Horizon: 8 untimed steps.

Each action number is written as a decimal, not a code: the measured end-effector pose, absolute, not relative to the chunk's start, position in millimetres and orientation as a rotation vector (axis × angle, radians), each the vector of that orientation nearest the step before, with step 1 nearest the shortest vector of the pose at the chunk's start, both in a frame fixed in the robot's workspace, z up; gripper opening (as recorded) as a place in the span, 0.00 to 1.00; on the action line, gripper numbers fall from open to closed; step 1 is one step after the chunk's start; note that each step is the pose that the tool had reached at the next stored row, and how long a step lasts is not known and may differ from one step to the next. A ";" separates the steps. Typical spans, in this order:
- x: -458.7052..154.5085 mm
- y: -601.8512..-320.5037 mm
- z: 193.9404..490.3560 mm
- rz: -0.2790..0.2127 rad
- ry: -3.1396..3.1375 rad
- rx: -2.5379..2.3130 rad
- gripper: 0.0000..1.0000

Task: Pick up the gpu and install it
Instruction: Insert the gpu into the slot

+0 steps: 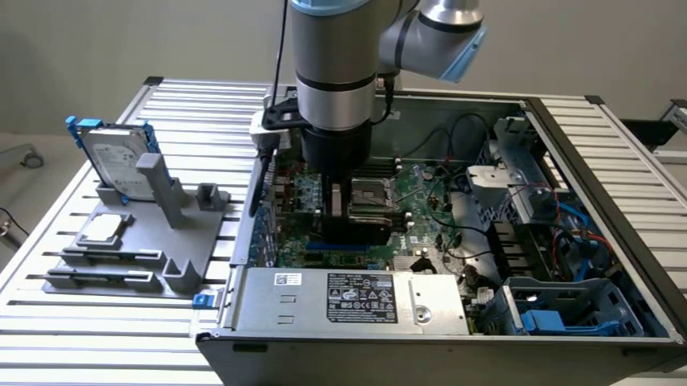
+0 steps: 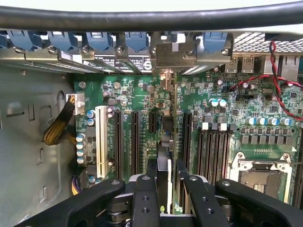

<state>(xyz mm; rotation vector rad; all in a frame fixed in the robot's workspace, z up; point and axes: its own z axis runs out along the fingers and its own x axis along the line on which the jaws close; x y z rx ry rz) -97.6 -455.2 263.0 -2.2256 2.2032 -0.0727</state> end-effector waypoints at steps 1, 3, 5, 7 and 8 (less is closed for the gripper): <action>-97.6 -455.3 262.8 -0.072 2.203 -2.226 0.27; -97.6 -455.5 262.4 -0.071 2.203 -2.226 0.27; -97.6 -455.6 262.0 -0.069 2.203 -2.225 0.27; -97.6 -455.6 261.5 -0.067 2.202 -2.224 0.27; -97.6 -455.6 261.3 -0.066 2.202 -2.224 0.27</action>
